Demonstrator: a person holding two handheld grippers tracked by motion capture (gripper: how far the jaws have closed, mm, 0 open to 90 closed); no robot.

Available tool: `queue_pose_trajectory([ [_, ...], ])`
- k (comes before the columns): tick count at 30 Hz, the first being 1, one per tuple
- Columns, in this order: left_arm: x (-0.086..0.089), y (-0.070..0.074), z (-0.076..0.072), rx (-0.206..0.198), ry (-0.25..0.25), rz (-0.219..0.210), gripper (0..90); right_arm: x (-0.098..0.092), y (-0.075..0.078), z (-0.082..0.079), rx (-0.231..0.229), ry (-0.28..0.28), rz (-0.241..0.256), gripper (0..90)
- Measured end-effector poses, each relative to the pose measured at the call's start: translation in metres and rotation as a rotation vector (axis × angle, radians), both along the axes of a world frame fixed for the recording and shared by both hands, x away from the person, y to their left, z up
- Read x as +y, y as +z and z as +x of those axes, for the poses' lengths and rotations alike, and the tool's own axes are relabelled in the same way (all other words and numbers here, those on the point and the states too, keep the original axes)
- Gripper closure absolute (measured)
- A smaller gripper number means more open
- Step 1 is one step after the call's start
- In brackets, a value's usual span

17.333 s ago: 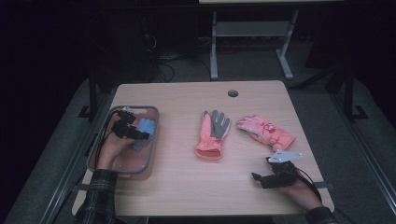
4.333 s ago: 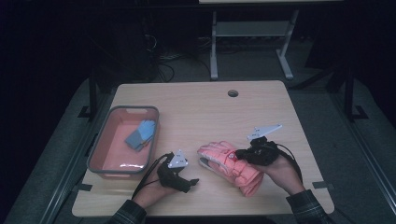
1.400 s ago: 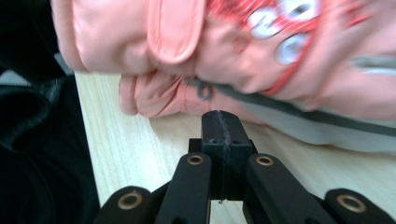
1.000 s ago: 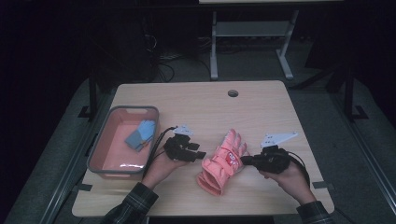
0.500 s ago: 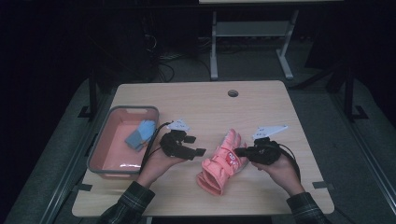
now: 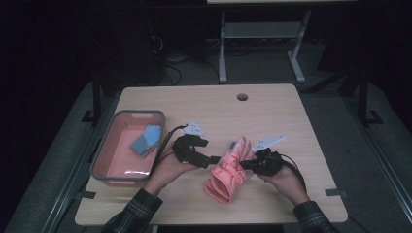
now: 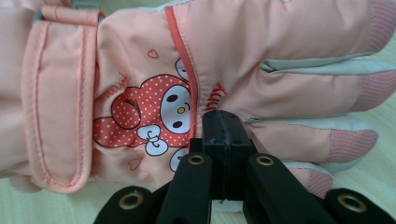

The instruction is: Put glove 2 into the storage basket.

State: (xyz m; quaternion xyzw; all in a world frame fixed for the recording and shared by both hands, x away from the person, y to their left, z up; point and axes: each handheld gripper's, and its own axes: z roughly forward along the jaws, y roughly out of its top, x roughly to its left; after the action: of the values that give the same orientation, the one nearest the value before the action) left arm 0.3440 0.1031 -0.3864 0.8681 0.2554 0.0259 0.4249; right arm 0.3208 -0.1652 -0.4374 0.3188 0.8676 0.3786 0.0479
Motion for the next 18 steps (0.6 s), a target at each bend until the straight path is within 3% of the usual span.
queue_pose_trajectory([
  [2,-0.009,0.002,0.000,0.008,-0.011,-0.002,16.0,0.005,-0.002,-0.001,-0.013,-0.002,-0.033,90.0],
  [6,-0.023,0.001,0.003,0.018,-0.034,0.013,15.3,0.008,-0.004,-0.002,-0.019,-0.003,-0.045,90.0],
  [10,-0.040,-0.015,0.008,0.054,-0.055,0.049,14.5,0.008,-0.006,-0.002,-0.023,-0.002,-0.047,90.0],
  [18,-0.050,-0.030,0.014,0.108,-0.052,0.070,14.2,0.008,-0.008,-0.002,-0.018,0.002,-0.045,90.0],
])
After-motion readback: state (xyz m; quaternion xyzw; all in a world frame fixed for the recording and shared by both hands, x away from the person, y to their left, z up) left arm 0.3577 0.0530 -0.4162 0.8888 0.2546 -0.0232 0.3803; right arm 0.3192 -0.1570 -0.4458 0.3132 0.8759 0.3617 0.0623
